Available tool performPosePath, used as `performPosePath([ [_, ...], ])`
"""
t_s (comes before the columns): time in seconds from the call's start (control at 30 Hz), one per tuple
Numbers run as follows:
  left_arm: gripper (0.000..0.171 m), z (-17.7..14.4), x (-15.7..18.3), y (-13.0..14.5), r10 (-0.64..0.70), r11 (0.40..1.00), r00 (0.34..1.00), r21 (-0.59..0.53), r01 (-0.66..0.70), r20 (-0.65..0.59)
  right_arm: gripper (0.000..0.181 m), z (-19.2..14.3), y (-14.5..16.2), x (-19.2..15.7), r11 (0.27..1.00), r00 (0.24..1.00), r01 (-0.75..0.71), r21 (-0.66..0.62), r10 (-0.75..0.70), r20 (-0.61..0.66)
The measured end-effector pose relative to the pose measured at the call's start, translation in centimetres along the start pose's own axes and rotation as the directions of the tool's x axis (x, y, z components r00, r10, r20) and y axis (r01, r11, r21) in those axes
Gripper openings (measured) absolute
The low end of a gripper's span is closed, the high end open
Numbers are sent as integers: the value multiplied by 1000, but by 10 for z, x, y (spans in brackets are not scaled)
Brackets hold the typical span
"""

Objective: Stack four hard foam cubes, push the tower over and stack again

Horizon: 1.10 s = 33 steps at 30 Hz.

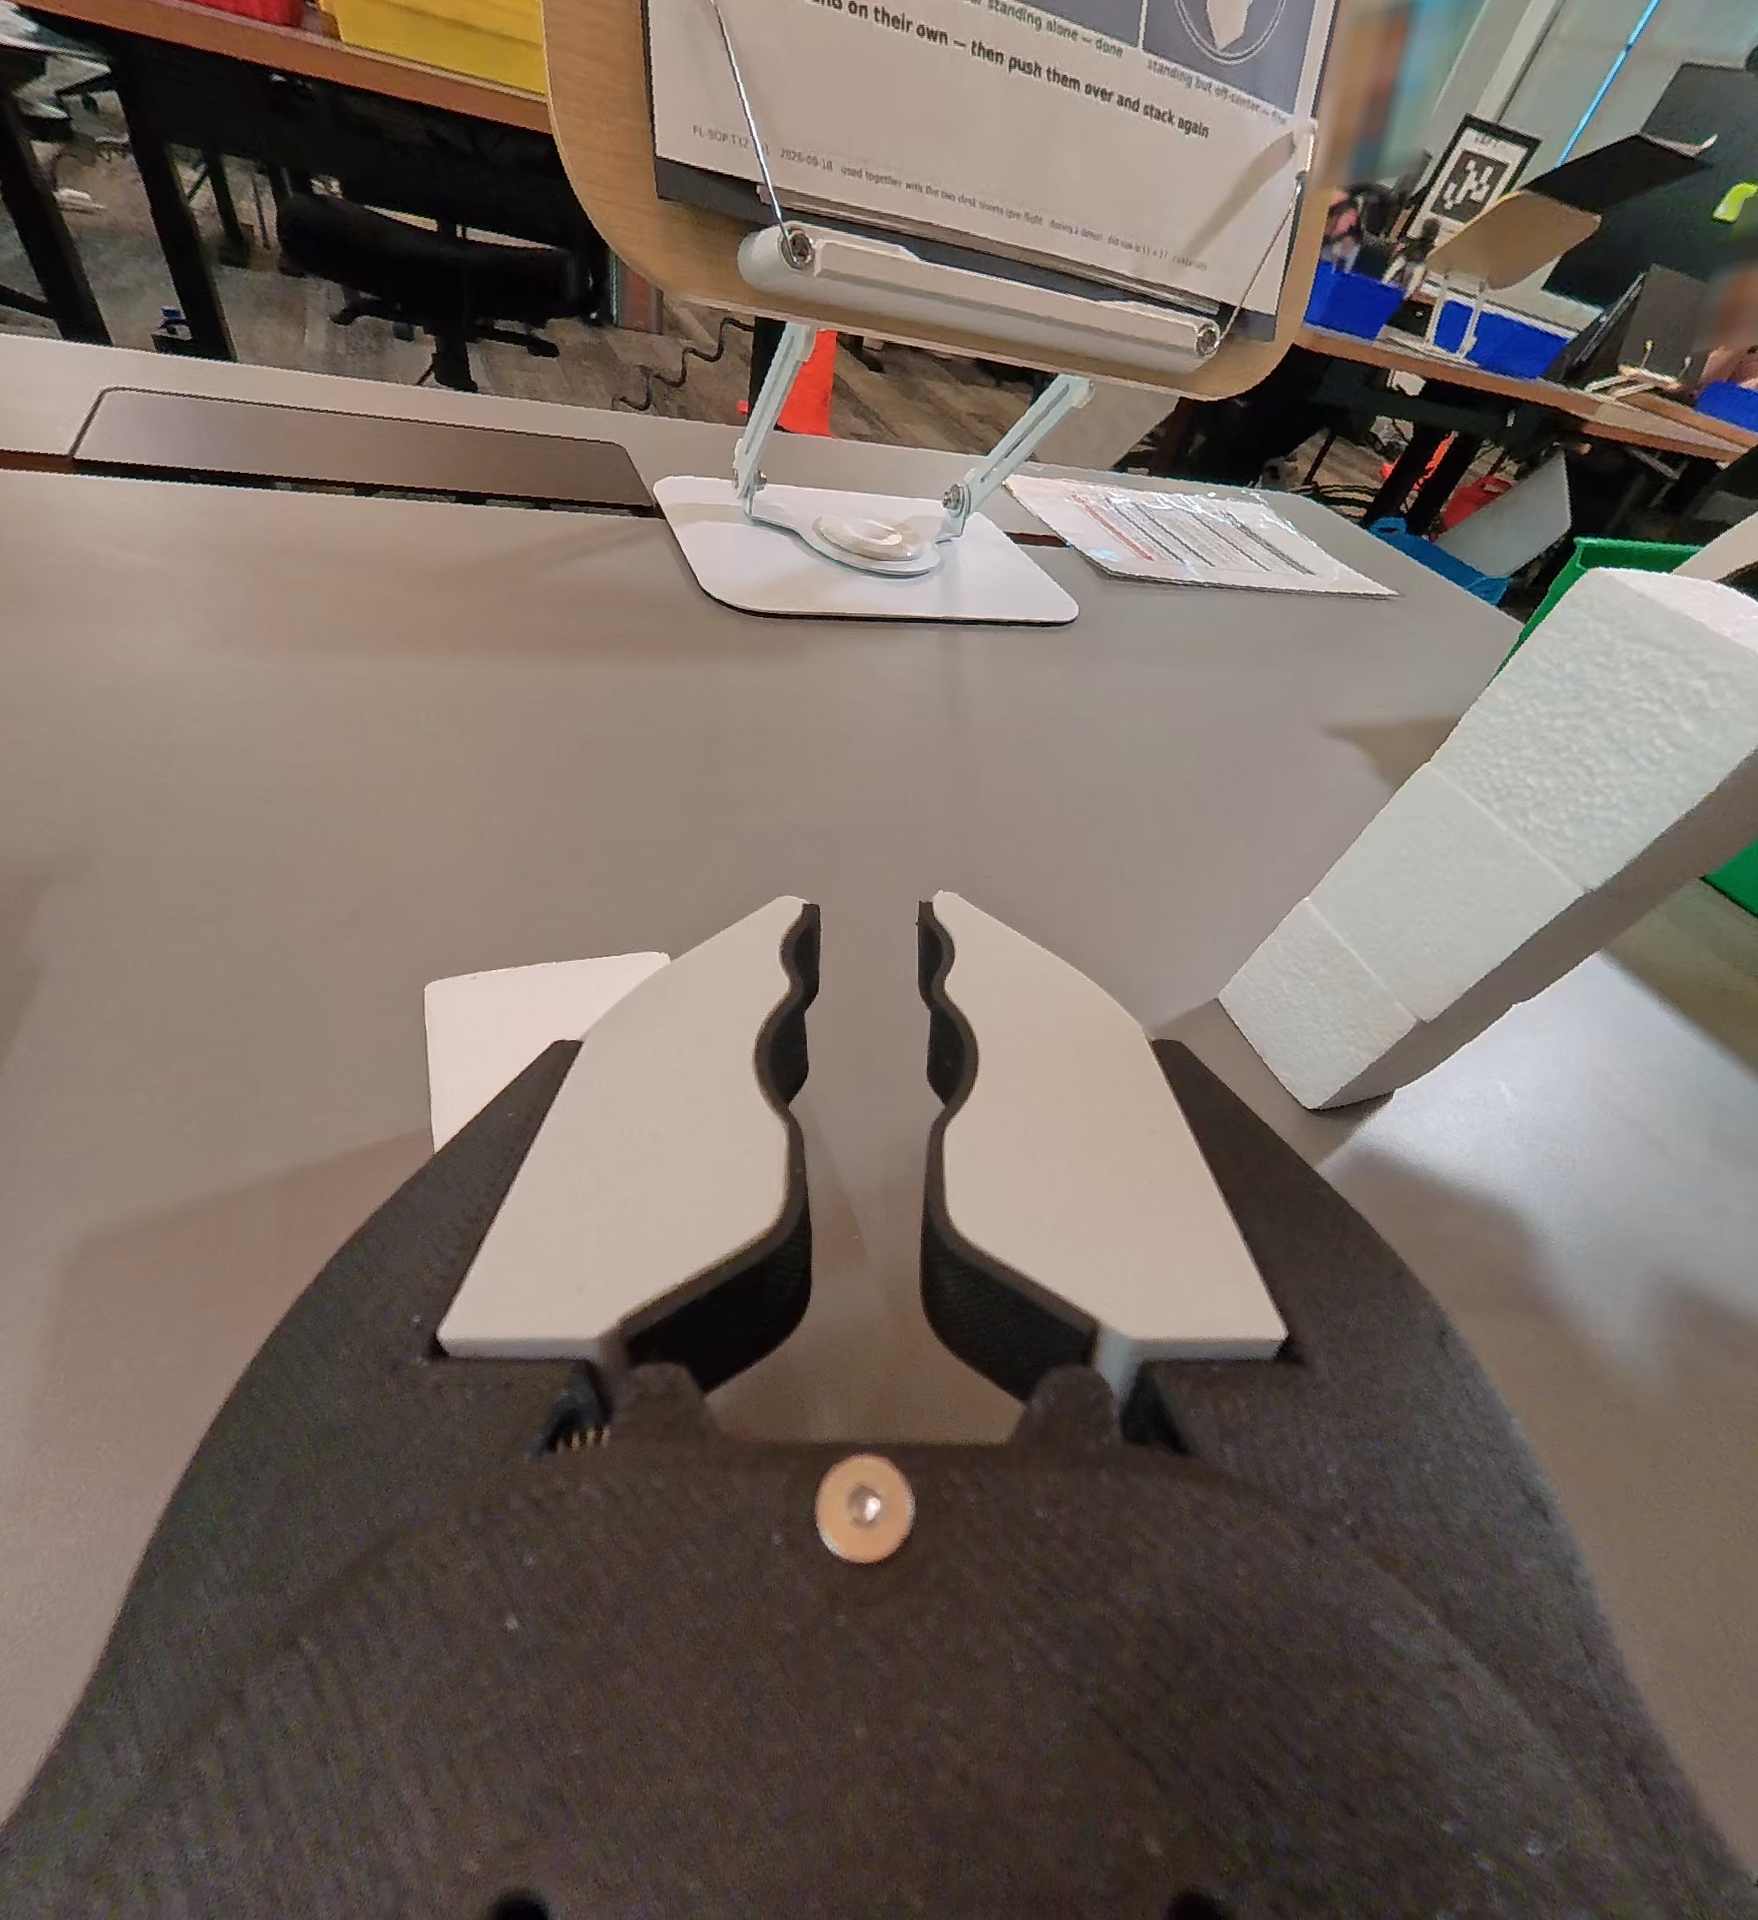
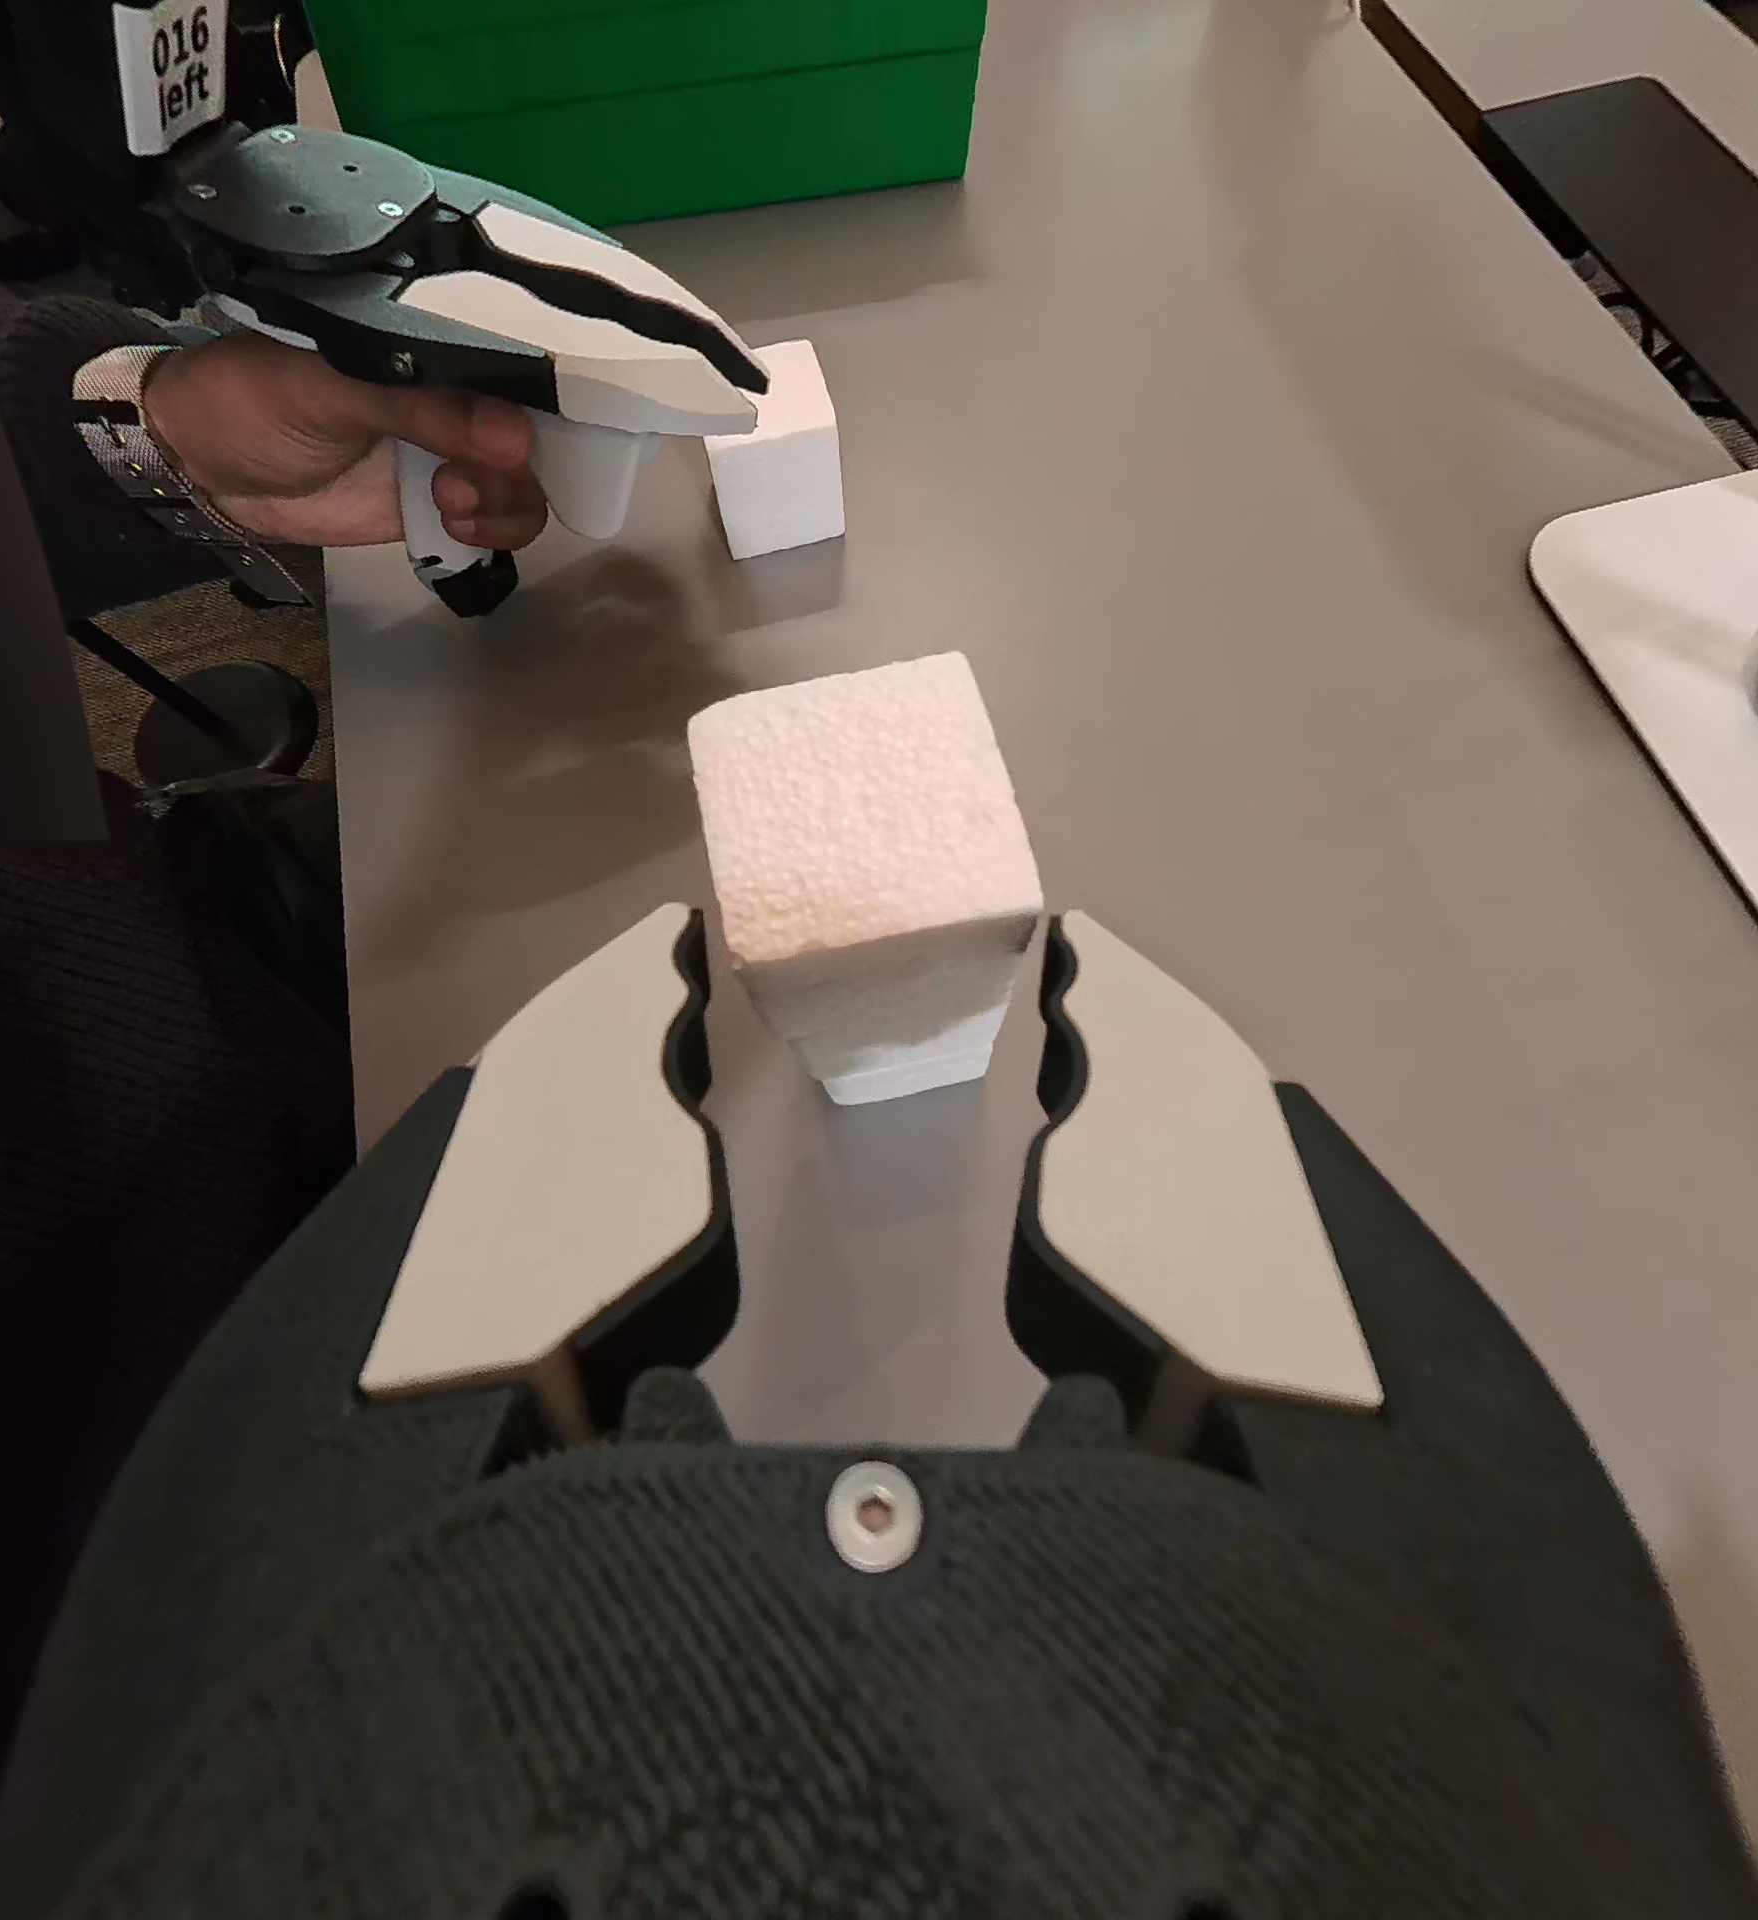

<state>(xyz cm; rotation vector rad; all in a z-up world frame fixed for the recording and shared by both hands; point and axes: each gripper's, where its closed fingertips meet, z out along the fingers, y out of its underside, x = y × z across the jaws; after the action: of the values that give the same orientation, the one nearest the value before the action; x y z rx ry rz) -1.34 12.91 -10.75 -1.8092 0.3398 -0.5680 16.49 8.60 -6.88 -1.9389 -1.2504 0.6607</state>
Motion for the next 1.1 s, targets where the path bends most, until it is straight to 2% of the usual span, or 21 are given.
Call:
performPosePath([
  [0.2,19,-1,-1,-1,4,1000,1000,6,-4,10,66,-6,-4,1,1000,1000,8,11,-8,-18],
  [0.33,20,-4,-10,-10,49,998,998,40,-51,45,68,-17,-18,0,998,998,28,53,-25,-51],
  [0.47,19,-22,-56,-43,140,974,969,146,-172,203,71,-22,-47,-23,985,995,95,145,-89,-47],
  [0.6,20,-38,-112,-48,73,981,942,146,-127,329,75,-12,-68,-59,963,981,194,185,-194,-16],
  [0.67,20,-42,-124,-48,36,983,936,154,-95,349,75,0,-81,-85,952,977,190,242,-207,46],
  [0.77,20,-41,-125,-45,31,986,937,145,-86,347,76,25,-90,-129,941,959,173,291,-228,168],
  [0.9,19,-38,-120,-46,74,982,936,136,-128,345,76,71,-81,-177,941,909,200,275,-282,306],
  [1.0,19,-37,-119,-45,55,984,941,143,-108,333,77,109,-76,-187,952,912,122,281,-220,346],
  [1.1,19,-38,-120,-46,-8,985,949,167,-47,314,85,146,-86,-168,949,956,25,315,-114,268],
])
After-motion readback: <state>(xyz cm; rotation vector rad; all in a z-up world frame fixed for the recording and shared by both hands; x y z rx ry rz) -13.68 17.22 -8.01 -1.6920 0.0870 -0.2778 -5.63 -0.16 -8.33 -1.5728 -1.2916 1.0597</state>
